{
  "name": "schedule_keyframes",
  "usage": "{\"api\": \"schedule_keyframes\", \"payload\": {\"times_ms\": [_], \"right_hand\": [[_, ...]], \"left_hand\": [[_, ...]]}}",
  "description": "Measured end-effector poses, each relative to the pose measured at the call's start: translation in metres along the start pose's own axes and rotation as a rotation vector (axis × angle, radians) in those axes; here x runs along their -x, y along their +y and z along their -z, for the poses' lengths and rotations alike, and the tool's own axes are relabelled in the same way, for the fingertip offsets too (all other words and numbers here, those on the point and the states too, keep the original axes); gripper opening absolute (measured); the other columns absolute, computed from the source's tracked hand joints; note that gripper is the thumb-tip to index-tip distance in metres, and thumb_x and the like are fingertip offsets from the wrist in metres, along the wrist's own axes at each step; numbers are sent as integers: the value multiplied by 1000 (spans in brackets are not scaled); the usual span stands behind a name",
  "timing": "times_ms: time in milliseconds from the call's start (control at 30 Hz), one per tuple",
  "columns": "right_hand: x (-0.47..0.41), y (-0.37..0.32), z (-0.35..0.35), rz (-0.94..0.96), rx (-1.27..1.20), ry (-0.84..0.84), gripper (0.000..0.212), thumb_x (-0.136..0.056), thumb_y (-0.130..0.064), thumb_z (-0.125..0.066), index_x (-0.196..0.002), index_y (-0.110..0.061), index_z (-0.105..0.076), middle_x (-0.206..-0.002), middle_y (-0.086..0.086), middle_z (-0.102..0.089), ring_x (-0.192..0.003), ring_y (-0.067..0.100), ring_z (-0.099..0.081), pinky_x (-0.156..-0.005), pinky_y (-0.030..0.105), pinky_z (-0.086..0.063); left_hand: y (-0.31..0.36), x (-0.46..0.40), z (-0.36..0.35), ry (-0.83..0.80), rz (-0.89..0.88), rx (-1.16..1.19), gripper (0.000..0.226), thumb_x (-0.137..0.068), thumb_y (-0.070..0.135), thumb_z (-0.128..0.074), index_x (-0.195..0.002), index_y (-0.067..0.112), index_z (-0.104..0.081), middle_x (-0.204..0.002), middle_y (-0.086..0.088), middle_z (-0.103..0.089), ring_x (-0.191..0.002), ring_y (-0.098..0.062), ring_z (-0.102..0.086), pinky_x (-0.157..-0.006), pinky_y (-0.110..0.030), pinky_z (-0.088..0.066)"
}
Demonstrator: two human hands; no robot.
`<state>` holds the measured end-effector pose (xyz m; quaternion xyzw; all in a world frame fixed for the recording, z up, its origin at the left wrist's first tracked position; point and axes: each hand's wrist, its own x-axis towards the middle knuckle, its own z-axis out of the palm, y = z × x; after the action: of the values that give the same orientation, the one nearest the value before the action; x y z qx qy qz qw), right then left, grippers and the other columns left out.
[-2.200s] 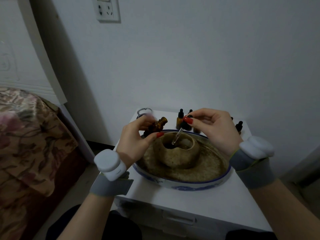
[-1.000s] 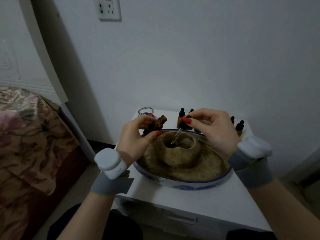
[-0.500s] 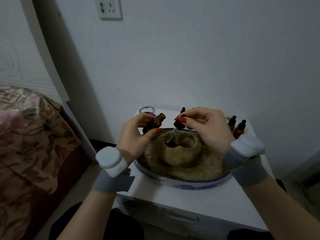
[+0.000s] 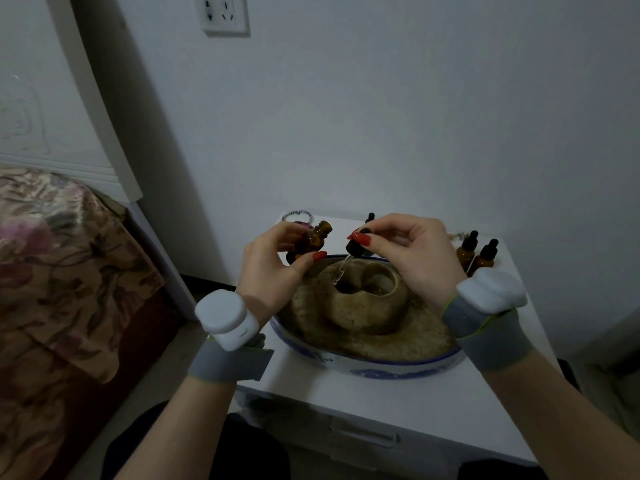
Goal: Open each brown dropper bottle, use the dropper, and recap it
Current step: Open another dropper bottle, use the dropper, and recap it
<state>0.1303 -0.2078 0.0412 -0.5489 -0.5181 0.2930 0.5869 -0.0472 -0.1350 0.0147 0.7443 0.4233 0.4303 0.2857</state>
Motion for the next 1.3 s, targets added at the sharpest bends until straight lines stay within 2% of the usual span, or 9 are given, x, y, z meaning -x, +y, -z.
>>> {"api": "schedule_keyframes", "payload": {"times_ms": [200, 633, 767, 1100, 1300], "right_hand": [[-1, 1, -1, 2, -3, 3, 9, -80, -4, -72, -84, -11, -73, -83, 3, -74, -78, 14, -70, -78, 21, -56], [-2, -1, -2, 1, 0, 6, 9, -80, -2, -72, -89, -3, -73, -83, 6, -73, -77, 13, -69, -79, 22, -57], [-3, 0, -4, 2, -19, 11, 8, -79, 0, -72, -87, -3, -73, -80, 4, -72, -70, 7, -67, -73, 17, -55], [-8, 2, -10, 10, -5, 30, 10, -79, -3, -73, -90, -3, -73, -83, 10, -73, -66, 5, -64, -74, 22, -55], [-10, 3, -12, 15, -17, 27, 11, -79, -2, -72, -90, 0, -73, -84, 12, -72, -64, 4, -63, -72, 21, -54]], "left_hand": [[1, 0, 1, -8, 14, 3, 30, -76, 19, -81, -104, 17, -68, -96, 2, -71, -94, -13, -65, -92, -28, -52], [0, 0, 4, -20, 20, -9, 30, -77, 22, -79, -104, 21, -67, -97, 4, -69, -96, -13, -65, -90, -24, -50], [0, 0, 3, 4, 21, -8, 30, -75, 20, -81, -102, 19, -68, -95, 3, -70, -94, -14, -65, -91, -28, -52], [-2, 0, 6, 3, 41, -31, 33, -75, 22, -81, -105, 14, -68, -98, 0, -71, -95, -15, -65, -92, -31, -52], [-2, -1, 7, 2, 37, -43, 35, -76, 22, -80, -106, 11, -68, -100, -2, -71, -96, -16, -65, -93, -31, -52]]}}
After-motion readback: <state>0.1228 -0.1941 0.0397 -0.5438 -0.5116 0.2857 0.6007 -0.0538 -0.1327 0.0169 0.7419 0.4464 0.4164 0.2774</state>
